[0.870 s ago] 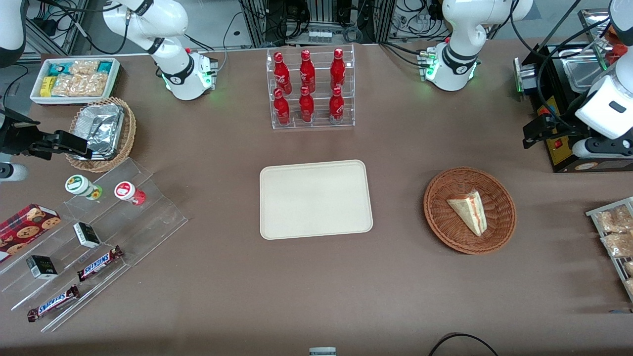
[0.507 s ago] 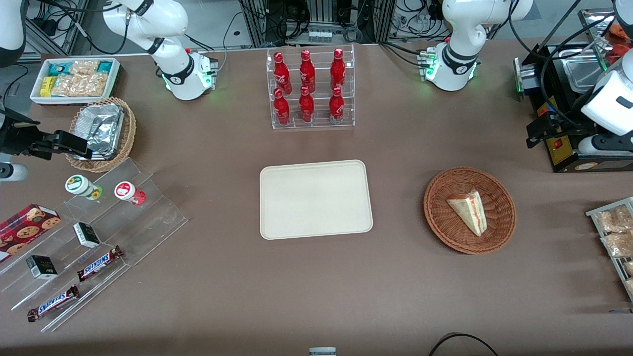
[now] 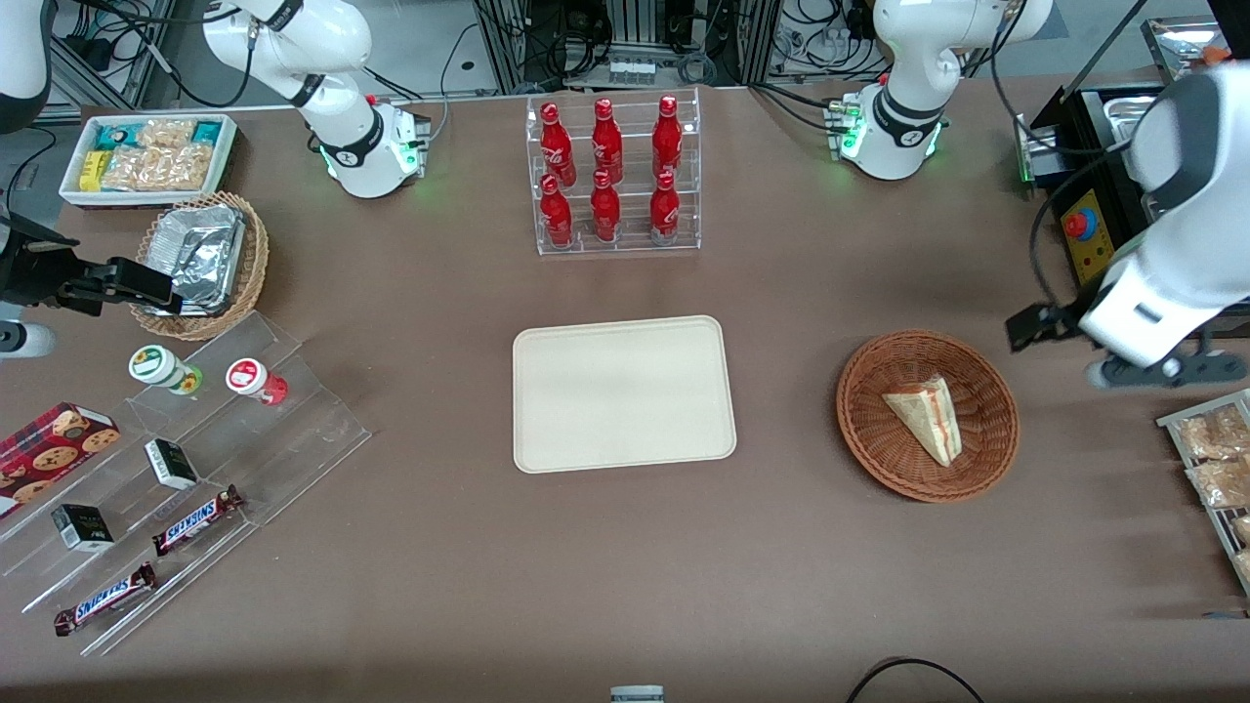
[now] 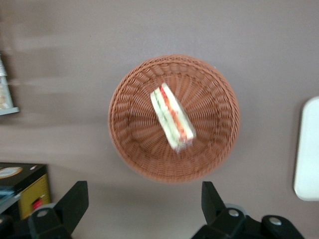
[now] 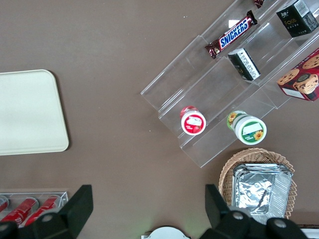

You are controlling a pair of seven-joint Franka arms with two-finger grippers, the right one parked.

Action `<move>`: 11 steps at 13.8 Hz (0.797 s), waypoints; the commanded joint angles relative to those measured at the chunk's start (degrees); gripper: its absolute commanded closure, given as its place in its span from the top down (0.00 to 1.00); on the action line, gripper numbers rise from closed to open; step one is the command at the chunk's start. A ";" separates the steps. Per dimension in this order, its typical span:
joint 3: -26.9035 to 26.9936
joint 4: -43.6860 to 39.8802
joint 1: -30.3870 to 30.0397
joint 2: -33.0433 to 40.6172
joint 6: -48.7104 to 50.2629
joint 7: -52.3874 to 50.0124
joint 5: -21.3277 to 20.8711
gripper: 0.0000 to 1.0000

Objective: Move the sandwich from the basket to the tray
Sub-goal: 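Move the left gripper down over the sandwich in the wicker basket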

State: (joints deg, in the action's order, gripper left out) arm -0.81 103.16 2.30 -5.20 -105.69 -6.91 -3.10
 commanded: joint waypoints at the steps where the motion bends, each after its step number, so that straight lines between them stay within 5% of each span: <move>1: -0.24 9.23 -0.28 0.72 -11.16 -6.34 -0.86 1.00; 7: -0.33 17.33 0.07 -4.46 -28.68 -24.97 -0.77 1.00; 11: -0.68 21.20 0.60 -6.66 -35.71 -27.20 -0.77 1.00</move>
State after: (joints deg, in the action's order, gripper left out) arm -1.20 122.14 2.57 -11.47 -137.93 -31.96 -3.12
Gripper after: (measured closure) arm 0.000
